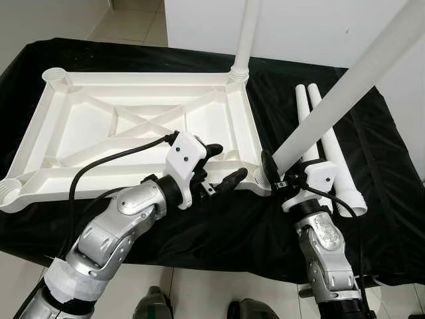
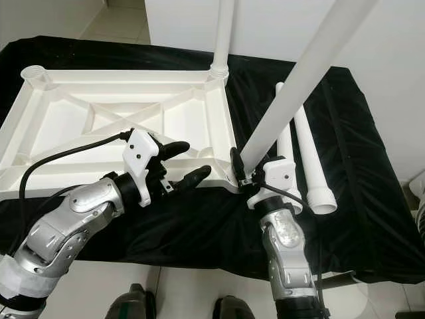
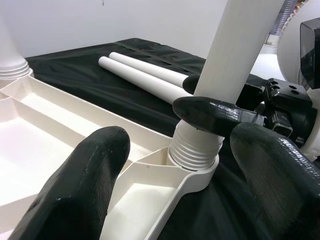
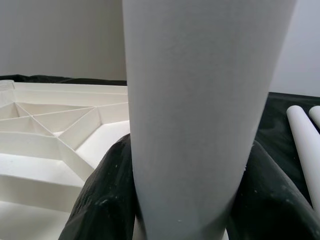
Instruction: Building children table
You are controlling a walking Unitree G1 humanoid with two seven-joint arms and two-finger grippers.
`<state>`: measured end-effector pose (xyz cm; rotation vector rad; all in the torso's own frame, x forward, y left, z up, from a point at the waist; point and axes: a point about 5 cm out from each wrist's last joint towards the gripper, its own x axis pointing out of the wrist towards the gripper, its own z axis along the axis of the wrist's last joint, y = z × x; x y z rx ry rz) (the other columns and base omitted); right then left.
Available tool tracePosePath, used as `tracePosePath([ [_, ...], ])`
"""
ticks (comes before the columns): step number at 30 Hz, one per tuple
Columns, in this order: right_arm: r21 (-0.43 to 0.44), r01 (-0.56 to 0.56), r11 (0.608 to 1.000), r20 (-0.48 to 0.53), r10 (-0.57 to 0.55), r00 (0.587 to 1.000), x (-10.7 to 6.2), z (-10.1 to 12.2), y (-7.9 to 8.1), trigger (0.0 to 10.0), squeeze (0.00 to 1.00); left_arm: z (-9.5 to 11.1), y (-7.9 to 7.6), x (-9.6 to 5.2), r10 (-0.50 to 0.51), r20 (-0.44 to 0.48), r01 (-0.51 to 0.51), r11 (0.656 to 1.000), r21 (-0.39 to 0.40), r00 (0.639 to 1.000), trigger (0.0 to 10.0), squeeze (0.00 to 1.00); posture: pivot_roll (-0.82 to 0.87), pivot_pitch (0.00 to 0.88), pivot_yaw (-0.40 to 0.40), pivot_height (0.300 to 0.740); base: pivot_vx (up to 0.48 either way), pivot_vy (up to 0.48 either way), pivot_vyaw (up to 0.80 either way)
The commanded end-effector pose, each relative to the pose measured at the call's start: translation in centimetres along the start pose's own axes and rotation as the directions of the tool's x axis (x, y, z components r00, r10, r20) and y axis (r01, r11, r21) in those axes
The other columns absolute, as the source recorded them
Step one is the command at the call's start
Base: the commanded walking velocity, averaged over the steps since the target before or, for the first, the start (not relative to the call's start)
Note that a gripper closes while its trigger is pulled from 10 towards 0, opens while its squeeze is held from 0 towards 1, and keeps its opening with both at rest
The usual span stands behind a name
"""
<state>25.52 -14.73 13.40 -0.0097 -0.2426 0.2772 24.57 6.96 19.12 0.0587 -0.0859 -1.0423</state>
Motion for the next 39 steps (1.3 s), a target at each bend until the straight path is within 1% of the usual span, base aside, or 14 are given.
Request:
tracePosePath([
  [1, 0.014, 0.015, 1.0, -0.201, -0.012, 0.979, -1.5, -3.4, -0.2, 10.0, 0.0, 0.2, -0.5, -0.2, -0.08, 0.0, 0.08, 0.997, -0.001, 0.997, 10.0, 0.0, 0.05, 0.11, 0.013, 0.74, 0.0, 0.0, 0.0],
  [4, 0.004, 0.019, 1.0, -0.21, -0.017, 0.978, -1.1, -3.3, -0.5, 10.0, 0.0, 0.3, -0.5, -0.2, -0.08, 0.001, 0.08, 0.997, -0.001, 0.997, 10.0, 0.0, 0.05, 0.113, 0.016, 0.74, 0.0, 0.0, 0.0],
  [7, -0.068, -0.007, 0.998, -0.313, -0.015, 0.95, -0.5, -4.0, -1.2, 10.0, 0.0, 0.2, -0.4, -0.2, -0.081, 0.0, 0.081, 0.997, -0.003, 0.997, 10.0, 0.0, 0.05, 0.115, 0.015, 0.74, 0.0, 0.0, 0.0],
  [9, -0.062, -0.017, 0.998, -0.324, -0.004, 0.946, -0.4, -4.1, -1.2, 10.0, 0.0, 0.3, -0.4, -0.2, -0.081, 0.0, 0.081, 0.997, -0.002, 0.997, 10.0, 0.0, 0.05, 0.116, 0.011, 0.74, 0.0, 0.0, 0.0],
  [15, -0.056, -0.04, 0.998, -0.319, 0.02, 0.948, -0.3, -3.9, -1.0, 10.0, 0.0, 0.3, -0.4, -0.2, -0.079, 0.002, 0.079, 0.997, -0.001, 0.997, 10.0, 0.0, 0.05, 0.118, 0.005, 0.74, 0.0, 0.0, 0.0],
  [16, -0.098, -0.068, 0.993, -0.295, 0.036, 0.955, -0.2, -3.6, -0.8, 10.0, 0.0, 0.3, -0.5, -0.2, -0.075, 0.004, 0.075, 0.997, -0.002, 0.997, 10.0, 0.0, 0.05, 0.118, 0.005, 0.74, 0.0, 0.0, 0.0],
  [19, -0.112, -0.075, 0.991, -0.289, 0.04, 0.957, -0.2, -3.6, -0.8, 10.0, 0.0, 0.3, -0.5, -0.2, -0.074, 0.004, 0.074, 0.997, -0.002, 0.997, 10.0, 0.0, 0.05, 0.118, 0.005, 0.74, 0.0, 0.0, 0.0],
  [22, -0.035, -0.01, 0.999, -0.229, 0.002, 0.973, -0.9, -3.7, -1.1, 10.0, 0.0, 0.4, -0.5, -0.2, -0.075, 0.005, 0.075, 0.997, -0.001, 0.997, 10.0, 0.0, 0.05, 0.119, 0.009, 0.74, 0.0, 0.0, 0.0],
  [23, -0.035, -0.01, 0.999, -0.229, 0.002, 0.973, -0.9, -3.7, -1.1, 10.0, 0.0, 0.4, -0.5, -0.2, -0.075, 0.005, 0.075, 0.997, -0.001, 0.997, 10.0, 0.0, 0.05, 0.119, 0.009, 0.74, 0.0, 0.0, 0.0],
  [25, 0.008, 0.037, 0.999, -0.222, -0.034, 0.974, -1.4, -3.9, -1.4, 10.0, 0.0, 0.4, -0.5, -0.2, -0.077, 0.004, 0.077, 0.997, -0.002, 0.997, 10.0, 0.0, 0.05, 0.12, 0.015, 0.74, 0.0, 0.0, 0.0],
  [28, 0.022, 0.049, 0.999, -0.225, -0.043, 0.973, -1.5, -3.9, -1.4, 10.0, 0.0, 0.4, -0.5, -0.3, -0.078, 0.004, 0.078, 0.997, -0.003, 0.997, 10.0, 0.0, 0.05, 0.12, 0.015, 0.74, 0.0, 0.0, 0.0],
  [29, 0.06, 0.082, 0.995, -0.227, -0.066, 0.972, -1.5, -3.9, -1.6, 10.0, 0.0, 0.4, -0.5, -0.3, -0.081, 0.001, 0.081, 0.997, -0.003, 0.997, 10.0, 0.0, 0.05, 0.121, 0.023, 0.74, 0.0, 0.0, 0.0],
  [33, 0.07, 0.109, 0.992, -0.231, -0.09, 0.969, -1.4, -3.9, -1.7, 10.0, 0.0, 0.4, -0.4, -0.3, -0.089, -0.002, 0.089, 0.996, 0.0, 0.996, 10.0, 0.0, 0.05, 0.12, 0.029, 0.74, 0.0, 0.0, 0.0],
  [39, 0.057, 0.087, 0.995, -0.215, -0.073, 0.974, -0.8, -3.4, -1.4, 10.0, 0.0, 0.5, -0.4, -0.1, -0.093, 0.0, 0.093, 0.996, 0.0, 0.996, 10.0, 0.0, 0.05, 0.117, 0.029, 0.74, 0.0, 0.0, 0.0],
])
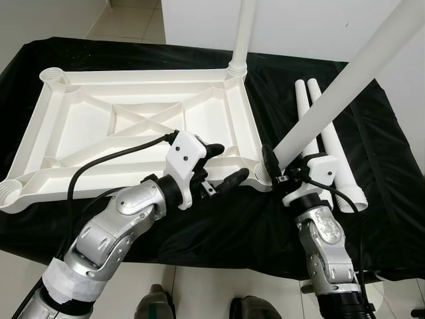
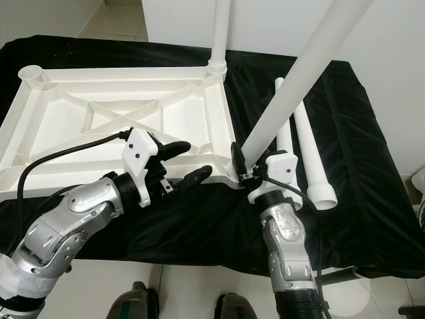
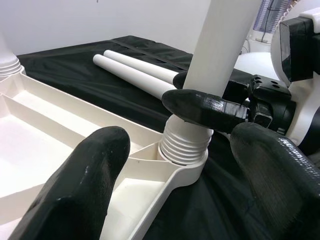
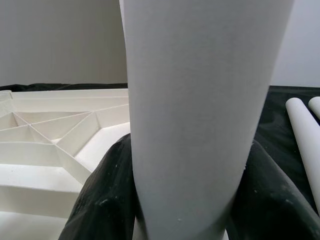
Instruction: Building children table
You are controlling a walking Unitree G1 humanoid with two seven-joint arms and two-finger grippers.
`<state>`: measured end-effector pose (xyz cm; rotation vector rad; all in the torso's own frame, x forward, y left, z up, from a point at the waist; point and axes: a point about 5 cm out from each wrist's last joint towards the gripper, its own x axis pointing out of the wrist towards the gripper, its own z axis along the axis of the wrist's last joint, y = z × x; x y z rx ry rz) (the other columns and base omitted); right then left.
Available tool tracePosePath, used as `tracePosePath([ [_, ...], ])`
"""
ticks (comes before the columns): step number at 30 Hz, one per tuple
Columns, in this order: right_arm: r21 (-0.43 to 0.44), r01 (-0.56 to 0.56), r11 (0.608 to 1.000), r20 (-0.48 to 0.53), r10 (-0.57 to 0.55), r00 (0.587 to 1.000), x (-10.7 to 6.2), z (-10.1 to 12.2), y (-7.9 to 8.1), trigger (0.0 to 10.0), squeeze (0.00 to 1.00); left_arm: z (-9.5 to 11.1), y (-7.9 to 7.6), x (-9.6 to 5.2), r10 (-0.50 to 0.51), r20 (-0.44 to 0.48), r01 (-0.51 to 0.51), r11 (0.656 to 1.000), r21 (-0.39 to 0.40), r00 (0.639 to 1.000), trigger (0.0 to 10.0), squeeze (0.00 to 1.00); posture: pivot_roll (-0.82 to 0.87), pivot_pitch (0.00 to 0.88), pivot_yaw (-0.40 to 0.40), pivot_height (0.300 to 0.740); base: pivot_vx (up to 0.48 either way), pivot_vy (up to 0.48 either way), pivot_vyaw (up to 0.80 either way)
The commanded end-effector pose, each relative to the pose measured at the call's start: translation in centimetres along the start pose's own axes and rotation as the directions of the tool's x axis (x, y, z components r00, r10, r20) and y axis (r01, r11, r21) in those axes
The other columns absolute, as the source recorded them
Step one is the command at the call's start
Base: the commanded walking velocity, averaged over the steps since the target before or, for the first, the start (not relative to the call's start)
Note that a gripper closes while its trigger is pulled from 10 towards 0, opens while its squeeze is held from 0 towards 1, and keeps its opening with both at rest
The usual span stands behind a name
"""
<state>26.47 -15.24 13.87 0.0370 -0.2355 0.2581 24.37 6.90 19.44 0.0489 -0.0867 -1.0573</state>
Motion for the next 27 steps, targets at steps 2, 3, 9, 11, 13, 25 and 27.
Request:
tracePosePath([
  [2, 0.02, 0.048, 0.999, -0.189, -0.044, 0.981, -1.4, -3.1, -0.7, 10.0, 0.0, 0.1, -0.2, -0.1, -0.079, -0.007, 0.079, 0.997, 0.008, 0.997, 10.0, 0.0, 0.05, 0.114, 0.026, 0.74, 0.0, 0.0, 0.0],
  [3, 0.03, 0.041, 0.999, -0.161, -0.036, 0.986, -0.9, -2.3, -0.6, 10.0, 0.0, 0.1, -0.2, -0.1, -0.077, -0.007, 0.077, 0.997, 0.007, 0.997, 10.0, 0.0, 0.05, 0.114, 0.026, 0.74, 0.0, 0.0, 0.0],
  [9, 0.029, 0.005, 1.0, -0.052, -0.003, 0.999, 0.8, 0.5, -0.3, 10.0, 0.0, 0.0, -0.2, -0.2, -0.074, -0.01, 0.074, 0.997, 0.003, 0.997, 10.0, 0.0, 0.05, 0.109, 0.015, 0.74, 0.0, 0.0, 0.0],
  [11, 0.029, 0.005, 1.0, -0.054, -0.003, 0.999, 0.8, 0.5, -0.5, 10.0, 0.0, 0.0, -0.2, -0.1, -0.074, -0.007, 0.074, 0.997, -0.006, 0.997, 10.0, 0.08, 0.05, 0.109, 0.015, 0.74, 0.0, 0.0, 0.0],
  [13, 0.029, 0.005, 1.0, -0.054, -0.003, 0.999, 0.8, 0.5, -0.5, 10.0, 0.0, 0.0, -0.2, -0.1, -0.074, -0.007, 0.074, 0.997, -0.006, 0.997, 10.0, 0.08, 0.05, 0.109, 0.015, 0.74, 0.0, 0.0, 0.0],
  [25, 0.061, -0.041, 0.997, 0.003, 0.041, 0.999, 2.4, 2.7, -1.0, 10.0, 0.0, 0.4, 0.4, 0.2, -0.09, 0.001, 0.09, 0.996, 0.011, 0.996, 10.0, 0.0, 0.05, 0.068, -0.007, 0.74, 0.0, 0.0, 0.0],
  [27, 0.069, -0.051, 0.996, 0.027, 0.05, 0.998, 2.8, 3.6, -0.8, 10.0, 0.0, 0.6, 0.7, 0.3, -0.075, 0.007, 0.075, 0.997, -0.008, 0.997, 10.0, 0.0, 0.05, 0.063, -0.008, 0.74, 0.0, 0.0, 0.0],
])
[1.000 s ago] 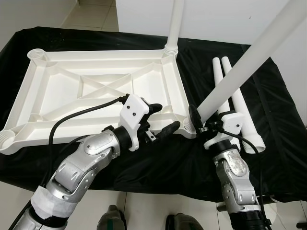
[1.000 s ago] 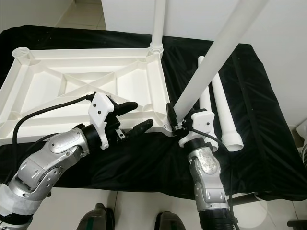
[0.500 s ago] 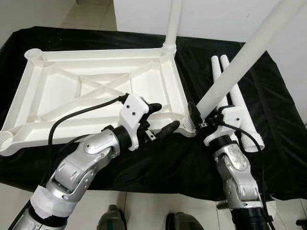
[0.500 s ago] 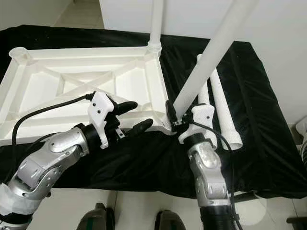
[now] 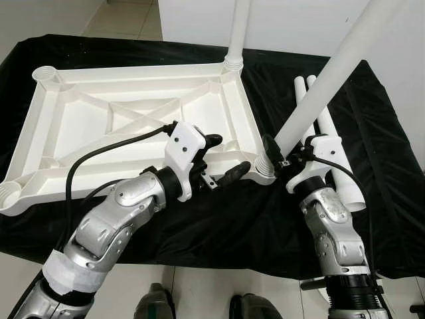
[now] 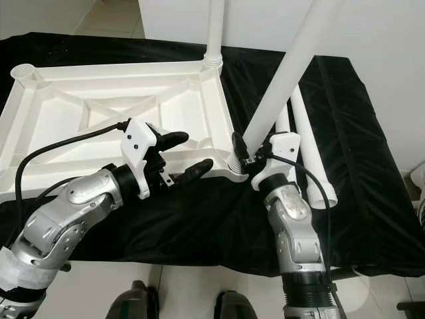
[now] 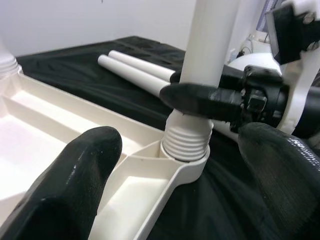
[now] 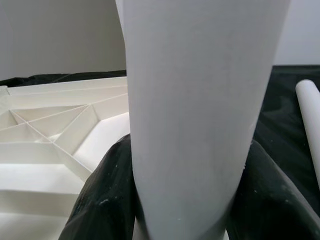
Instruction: Building children table
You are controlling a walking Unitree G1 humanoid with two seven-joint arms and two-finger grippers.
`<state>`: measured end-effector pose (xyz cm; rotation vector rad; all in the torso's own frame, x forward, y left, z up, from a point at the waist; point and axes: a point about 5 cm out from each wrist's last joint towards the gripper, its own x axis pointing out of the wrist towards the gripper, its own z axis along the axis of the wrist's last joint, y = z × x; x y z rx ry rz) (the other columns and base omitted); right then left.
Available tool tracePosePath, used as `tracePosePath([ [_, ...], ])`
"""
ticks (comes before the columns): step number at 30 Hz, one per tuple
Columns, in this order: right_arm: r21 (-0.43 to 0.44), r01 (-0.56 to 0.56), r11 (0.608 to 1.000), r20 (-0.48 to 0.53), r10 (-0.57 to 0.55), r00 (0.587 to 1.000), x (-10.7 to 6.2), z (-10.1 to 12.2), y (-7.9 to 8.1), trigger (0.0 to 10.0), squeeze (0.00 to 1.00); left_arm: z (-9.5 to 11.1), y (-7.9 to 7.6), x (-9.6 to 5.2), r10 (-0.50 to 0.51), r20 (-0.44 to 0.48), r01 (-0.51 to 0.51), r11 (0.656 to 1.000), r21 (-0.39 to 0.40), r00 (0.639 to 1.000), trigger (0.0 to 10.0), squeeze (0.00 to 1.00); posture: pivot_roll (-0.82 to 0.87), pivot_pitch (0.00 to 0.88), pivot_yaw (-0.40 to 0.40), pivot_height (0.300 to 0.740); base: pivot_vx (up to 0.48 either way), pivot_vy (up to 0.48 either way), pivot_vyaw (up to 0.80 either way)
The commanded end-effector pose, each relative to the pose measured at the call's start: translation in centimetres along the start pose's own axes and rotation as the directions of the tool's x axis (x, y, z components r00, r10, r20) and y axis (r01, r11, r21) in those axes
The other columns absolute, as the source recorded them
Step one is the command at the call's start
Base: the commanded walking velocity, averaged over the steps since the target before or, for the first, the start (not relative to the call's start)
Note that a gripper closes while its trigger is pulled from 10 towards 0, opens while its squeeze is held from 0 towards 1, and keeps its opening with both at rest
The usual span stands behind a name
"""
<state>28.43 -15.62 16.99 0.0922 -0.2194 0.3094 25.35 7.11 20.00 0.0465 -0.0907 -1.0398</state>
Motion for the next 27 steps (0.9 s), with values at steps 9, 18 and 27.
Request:
tracePosePath([
  [9, -0.021, -0.126, 0.992, 0.089, 0.127, 0.988, 1.4, 2.9, 1.5, 10.0, 0.0, 0.7, 1.6, 0.5, -0.005, 0.007, 0.005, 1.0, -0.016, 1.0, 10.0, 0.0, 0.05, 0.037, -0.01, 0.74, 0.0, 0.0, 0.0],
  [18, -0.161, -0.234, 0.959, -0.072, 0.225, 0.972, 2.3, 1.6, 1.5, 10.0, 0.0, 2.8, 3.2, 1.0, -0.01, 0.066, 0.008, 1.0, 0.024, 0.998, 10.0, 0.0, 0.05, 0.028, -0.007, 0.74, 0.0, 0.0, 0.0],
  [27, -0.274, -0.303, 0.913, -0.175, 0.263, 0.949, 3.8, 1.3, 1.0, 10.0, 0.0, 5.8, 2.4, 1.5, -0.157, 0.19, 0.153, 0.988, 0.036, 0.969, 10.0, 0.0, 0.03, 0.024, 0.005, 0.74, 0.0, 0.0, 0.0],
])
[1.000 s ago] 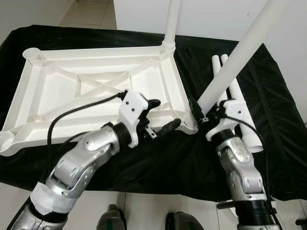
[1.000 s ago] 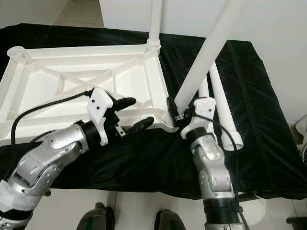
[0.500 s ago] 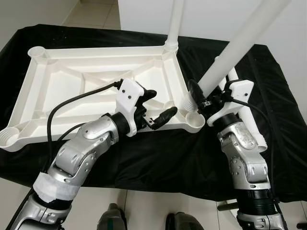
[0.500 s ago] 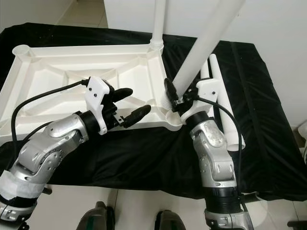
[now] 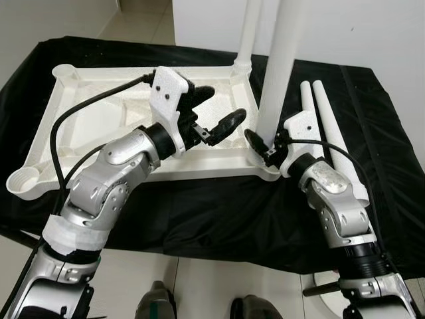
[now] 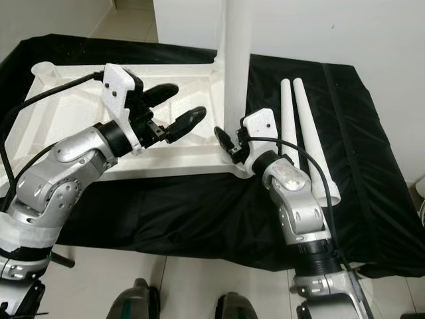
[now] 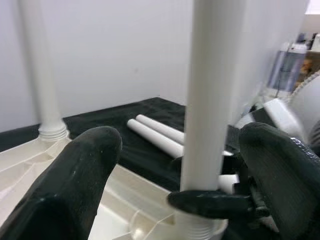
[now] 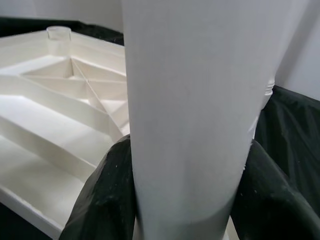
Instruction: Building children table
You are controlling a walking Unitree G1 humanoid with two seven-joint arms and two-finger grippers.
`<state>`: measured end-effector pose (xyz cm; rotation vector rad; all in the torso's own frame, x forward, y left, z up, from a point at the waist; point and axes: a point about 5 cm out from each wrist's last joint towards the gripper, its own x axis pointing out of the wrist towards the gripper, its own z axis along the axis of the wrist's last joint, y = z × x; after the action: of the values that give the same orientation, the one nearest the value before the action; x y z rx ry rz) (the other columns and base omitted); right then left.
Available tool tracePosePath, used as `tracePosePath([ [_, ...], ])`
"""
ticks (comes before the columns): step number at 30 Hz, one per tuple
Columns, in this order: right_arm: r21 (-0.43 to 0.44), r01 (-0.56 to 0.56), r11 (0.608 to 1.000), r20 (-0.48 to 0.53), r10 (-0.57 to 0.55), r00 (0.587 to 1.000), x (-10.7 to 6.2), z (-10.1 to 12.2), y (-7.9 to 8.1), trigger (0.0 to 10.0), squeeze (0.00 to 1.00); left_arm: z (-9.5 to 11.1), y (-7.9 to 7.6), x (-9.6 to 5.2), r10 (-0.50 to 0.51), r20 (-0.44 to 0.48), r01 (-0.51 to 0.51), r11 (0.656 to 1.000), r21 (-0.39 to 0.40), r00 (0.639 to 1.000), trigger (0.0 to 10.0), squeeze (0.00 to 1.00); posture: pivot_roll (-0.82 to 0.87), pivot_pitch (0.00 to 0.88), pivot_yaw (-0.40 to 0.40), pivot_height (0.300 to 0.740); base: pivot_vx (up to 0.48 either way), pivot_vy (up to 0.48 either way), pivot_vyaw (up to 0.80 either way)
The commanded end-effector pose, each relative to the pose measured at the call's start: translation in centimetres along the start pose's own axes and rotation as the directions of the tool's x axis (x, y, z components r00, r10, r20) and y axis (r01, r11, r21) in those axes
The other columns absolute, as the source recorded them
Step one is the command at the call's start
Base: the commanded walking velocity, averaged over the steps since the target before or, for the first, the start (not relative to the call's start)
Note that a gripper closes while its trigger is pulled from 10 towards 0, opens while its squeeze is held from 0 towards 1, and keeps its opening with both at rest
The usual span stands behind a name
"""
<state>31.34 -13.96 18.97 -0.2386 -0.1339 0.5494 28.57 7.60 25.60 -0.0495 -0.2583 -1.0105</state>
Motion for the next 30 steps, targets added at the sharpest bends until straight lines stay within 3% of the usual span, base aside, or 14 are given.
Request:
tracePosePath([
  [1, -0.024, -0.019, 1.0, 0.004, 0.019, 1.0, 0.2, 0.2, 0.1, 10.0, 0.0, 0.5, -1.1, 0.1, -0.188, 0.01, 0.188, 0.982, 0.003, 0.982, 10.0, 0.0, 0.03, 0.024, 0.005, 0.74, 0.0, 0.0, 0.0],
  [13, -0.065, -0.111, 0.992, 0.025, 0.113, 0.993, 1.3, 0.8, 0.9, 10.0, 0.0, 0.7, -1.1, 1.6, -0.225, 0.031, 0.225, 0.974, -0.02, 0.974, 10.0, 0.0, 0.03, 0.03, 0.01, 0.74, 0.0, 0.0, 0.0],
  [24, -0.118, -0.253, 0.96, 0.001, 0.255, 0.967, 2.1, 0.9, 1.6, 10.0, 0.0, 2.7, -0.9, 3.9, -0.238, 0.136, 0.247, 0.967, -0.055, 0.962, 10.0, 0.0, 0.02, 0.026, 0.021, 0.74, 0.0, 0.0, 0.0],
  [30, -0.129, -0.26, 0.957, -0.008, 0.261, 0.965, 2.2, 0.8, 1.5, 10.0, 0.0, 3.5, -0.2, 4.0, -0.21, 0.132, 0.223, 0.97, -0.099, 0.969, 10.0, 0.0, 0.03, 0.025, 0.026, 0.74, 0.0, 0.0, 0.0],
])
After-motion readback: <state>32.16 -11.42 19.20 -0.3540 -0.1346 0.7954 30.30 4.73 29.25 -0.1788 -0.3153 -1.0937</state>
